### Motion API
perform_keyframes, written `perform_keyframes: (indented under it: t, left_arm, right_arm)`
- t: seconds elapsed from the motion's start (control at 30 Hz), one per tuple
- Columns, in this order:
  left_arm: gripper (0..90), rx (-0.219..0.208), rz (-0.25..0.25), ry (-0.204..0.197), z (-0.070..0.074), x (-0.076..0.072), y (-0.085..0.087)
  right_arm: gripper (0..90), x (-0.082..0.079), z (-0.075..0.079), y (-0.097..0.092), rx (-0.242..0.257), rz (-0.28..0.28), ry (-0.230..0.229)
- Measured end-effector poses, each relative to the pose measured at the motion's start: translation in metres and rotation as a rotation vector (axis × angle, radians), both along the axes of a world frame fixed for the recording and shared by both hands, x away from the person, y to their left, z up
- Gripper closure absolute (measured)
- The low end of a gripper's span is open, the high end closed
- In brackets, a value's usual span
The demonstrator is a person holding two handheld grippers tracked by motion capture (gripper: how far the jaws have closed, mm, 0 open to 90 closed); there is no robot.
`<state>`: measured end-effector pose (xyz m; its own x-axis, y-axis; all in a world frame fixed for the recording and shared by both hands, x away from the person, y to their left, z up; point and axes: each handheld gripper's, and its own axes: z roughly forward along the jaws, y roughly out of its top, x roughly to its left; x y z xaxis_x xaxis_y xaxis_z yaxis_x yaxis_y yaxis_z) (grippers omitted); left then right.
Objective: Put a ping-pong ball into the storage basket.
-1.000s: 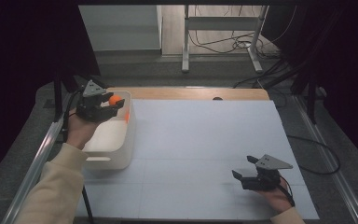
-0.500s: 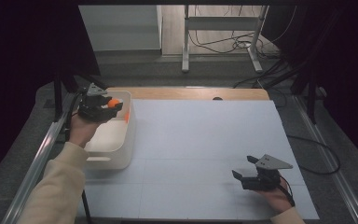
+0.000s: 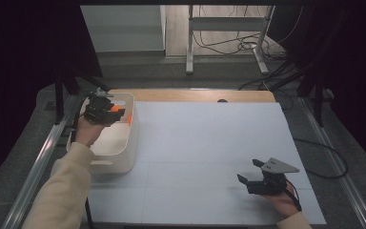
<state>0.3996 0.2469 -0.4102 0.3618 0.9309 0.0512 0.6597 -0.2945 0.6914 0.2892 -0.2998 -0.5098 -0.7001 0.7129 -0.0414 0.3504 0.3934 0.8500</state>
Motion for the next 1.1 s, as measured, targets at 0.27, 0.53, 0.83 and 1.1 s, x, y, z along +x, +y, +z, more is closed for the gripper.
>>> perform_keyframes:
  t: [0.27,0.53,0.83,1.1]
  left_arm:
    - [49.8,0.005,0.014,0.04,-0.009,0.006,0.004]
    - [26.4,-0.003,0.057,-0.001,-0.004,0.003,0.005]
    - [21.6,-0.122,0.021,-0.086,0.014,-0.012,0.007]
    - [21.7,-0.195,-0.071,-0.131,0.028,-0.029,-0.002]
  right_arm:
    - [16.1,0.0,0.0,0.0,0.002,-0.001,0.0]
    - [16.1,0.0,0.0,0.0,0.003,0.0,0.0]
    - [16.1,0.0,0.0,-0.001,0.004,-0.003,0.003]
    - [16.1,0.002,0.0,0.0,0.007,-0.002,0.0]
